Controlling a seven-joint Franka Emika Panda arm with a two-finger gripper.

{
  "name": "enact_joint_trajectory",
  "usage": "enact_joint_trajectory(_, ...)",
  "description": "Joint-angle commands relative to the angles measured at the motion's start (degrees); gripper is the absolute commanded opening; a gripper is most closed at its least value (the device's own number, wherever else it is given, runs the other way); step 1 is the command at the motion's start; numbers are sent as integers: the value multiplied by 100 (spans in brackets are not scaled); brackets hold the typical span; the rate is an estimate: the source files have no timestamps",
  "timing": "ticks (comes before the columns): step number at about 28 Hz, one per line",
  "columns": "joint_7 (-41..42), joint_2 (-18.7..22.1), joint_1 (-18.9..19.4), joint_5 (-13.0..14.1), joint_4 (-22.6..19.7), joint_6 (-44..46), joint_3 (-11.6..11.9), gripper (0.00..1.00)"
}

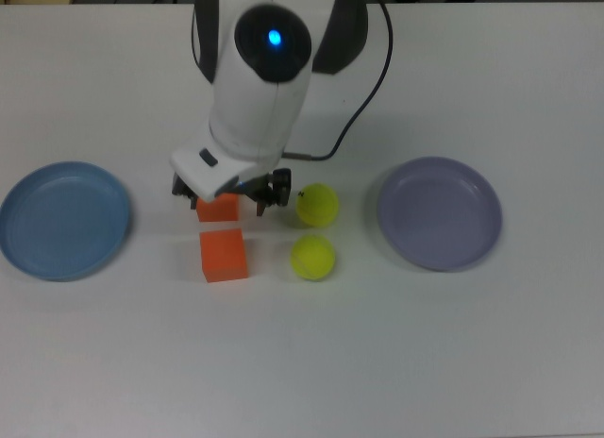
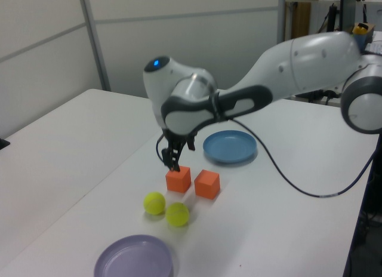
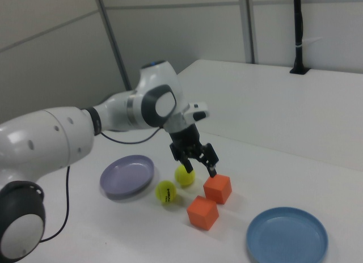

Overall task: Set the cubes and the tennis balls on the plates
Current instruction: 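Lower the gripper onto the first orange cube and close on it, then lift the orange cube and carry it over the blue plate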

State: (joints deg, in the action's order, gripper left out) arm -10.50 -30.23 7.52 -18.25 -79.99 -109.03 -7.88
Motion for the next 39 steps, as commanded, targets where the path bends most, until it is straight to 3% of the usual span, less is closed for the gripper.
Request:
enact_joint_trajectory(1, -198, -238, 22, -371, -26, -293, 15, 100)
enact_joint_trajectory(10, -567, -704, 92, -961, -35, -917, 15, 100)
enact_joint_trajectory(12, -611, -783, 92, -1057, -43, -1014, 15, 94)
enact_joint_trajectory(13, -620, -800, 92, -1093, -35, -1041, 15, 84)
enact_joint_trajectory(14, -620, -809, 92, -1102, -35, -1084, 15, 51)
enact_joint_trajectory(15, -620, -809, 92, -1093, -26, -1102, 15, 32)
enact_joint_trajectory(16, -612, -809, 92, -1093, -26, -1111, 15, 17)
enact_joint_trajectory(18, -620, -809, 92, -1084, -8, -1111, 15, 0)
enact_joint_trajectory(27, -603, -353, 4, -1032, 45, -1067, 120, 0)
enact_joint_trajectory(39, -620, -273, -830, -917, -17, -1058, 621, 0)
